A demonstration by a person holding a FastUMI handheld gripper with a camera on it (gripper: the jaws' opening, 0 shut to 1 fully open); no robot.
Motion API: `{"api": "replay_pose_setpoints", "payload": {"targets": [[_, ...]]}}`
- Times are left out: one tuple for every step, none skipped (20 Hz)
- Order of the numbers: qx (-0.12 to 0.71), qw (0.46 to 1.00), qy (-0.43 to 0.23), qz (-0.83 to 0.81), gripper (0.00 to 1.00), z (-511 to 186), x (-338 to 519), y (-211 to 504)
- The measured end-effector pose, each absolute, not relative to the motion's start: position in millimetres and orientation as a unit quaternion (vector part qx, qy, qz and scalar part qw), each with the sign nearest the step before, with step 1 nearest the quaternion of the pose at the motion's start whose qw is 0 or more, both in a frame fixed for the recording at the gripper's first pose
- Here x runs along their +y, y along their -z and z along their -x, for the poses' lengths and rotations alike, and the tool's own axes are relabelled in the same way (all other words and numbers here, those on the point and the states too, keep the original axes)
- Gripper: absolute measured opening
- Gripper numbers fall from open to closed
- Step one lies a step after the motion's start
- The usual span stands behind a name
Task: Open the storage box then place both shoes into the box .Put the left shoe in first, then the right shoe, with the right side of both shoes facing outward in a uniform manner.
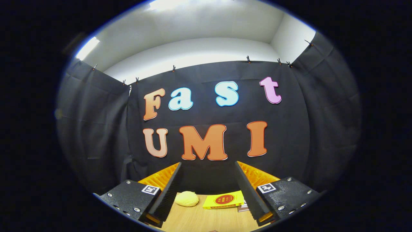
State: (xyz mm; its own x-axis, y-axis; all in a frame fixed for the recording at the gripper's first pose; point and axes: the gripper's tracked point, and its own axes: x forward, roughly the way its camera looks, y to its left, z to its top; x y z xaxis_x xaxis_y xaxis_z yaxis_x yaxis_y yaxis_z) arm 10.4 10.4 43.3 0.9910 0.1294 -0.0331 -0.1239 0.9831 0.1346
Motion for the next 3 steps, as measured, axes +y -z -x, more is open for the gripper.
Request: {"api": "replay_pose_setpoints", "payload": {"targets": [[0.016,0.996,-0.063,-0.065,0.95,-8.7,7.0,-42.6],[0.013,0.996,-0.061,-0.065,0.95,-8.5,6.1,-42.8],[0.011,0.996,-0.061,-0.064,0.95,-7.6,5.3,-42.6]]}}
